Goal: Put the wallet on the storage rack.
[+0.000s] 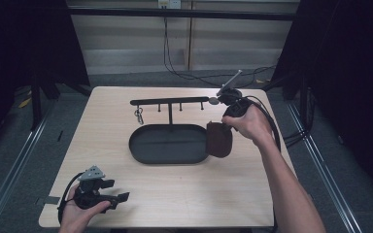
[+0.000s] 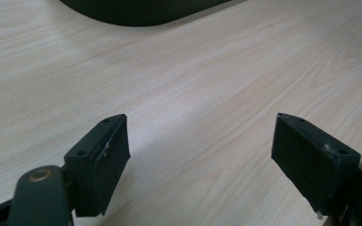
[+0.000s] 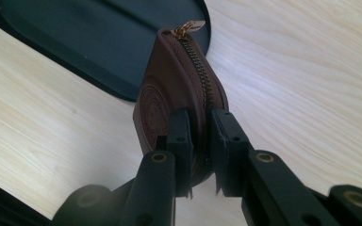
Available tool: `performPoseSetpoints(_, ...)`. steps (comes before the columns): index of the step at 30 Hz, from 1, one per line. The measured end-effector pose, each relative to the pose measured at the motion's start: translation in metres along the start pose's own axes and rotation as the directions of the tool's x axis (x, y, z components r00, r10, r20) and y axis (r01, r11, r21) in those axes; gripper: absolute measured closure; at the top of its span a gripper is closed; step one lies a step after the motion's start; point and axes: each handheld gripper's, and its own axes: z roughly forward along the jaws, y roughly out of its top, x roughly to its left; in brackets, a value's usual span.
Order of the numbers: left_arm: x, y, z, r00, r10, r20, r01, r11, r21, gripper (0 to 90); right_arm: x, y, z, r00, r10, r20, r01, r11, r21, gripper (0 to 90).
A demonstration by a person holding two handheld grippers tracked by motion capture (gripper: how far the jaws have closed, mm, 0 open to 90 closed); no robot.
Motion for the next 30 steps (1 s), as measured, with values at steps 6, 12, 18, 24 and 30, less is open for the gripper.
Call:
performPoseSetpoints(6, -0.001, -0.001, -0.001, 1.0, -0.002, -0.003, 0.002, 1.0, -0.005, 19.8, 0.002, 0.006, 0.003, 0.9999, 0.006, -0.016, -0.006, 1.0, -0.026, 78.8)
performPoseSetpoints(12, -0.001, -0.001, 0.0, 1.0, -0.005, 0.0, 0.005, 1.0, -0.006, 19.8, 0.002, 0.012, 0.007, 0.9989, 0.019, -0.043, -0.022, 0.998, -0.054, 78.9)
performPoseSetpoints(18, -0.001, -0.001, -0.001, 1.0, 0.0, 0.0, 0.0, 1.0, -0.007, 19.8, 0.0, 0.016, 0.012, 0.9969, 0.038, -0.069, -0.043, 0.996, -0.072, 78.9)
performPoseSetpoints(24, -0.001, -0.001, -0.001, 1.0, 0.002, 0.001, -0.002, 1.0, -0.007, 19.8, -0.002, 0.015, 0.024, 0.9877, 0.058, -0.145, -0.074, 0.991, -0.11, 79.0)
performPoseSetpoints(30, 0.0, -0.001, -0.001, 1.0, -0.001, -0.003, 0.001, 1.0, -0.009, 19.7, -0.001, 0.017, 0.03, 0.9801, 0.06, -0.189, -0.087, 0.987, -0.136, 78.9)
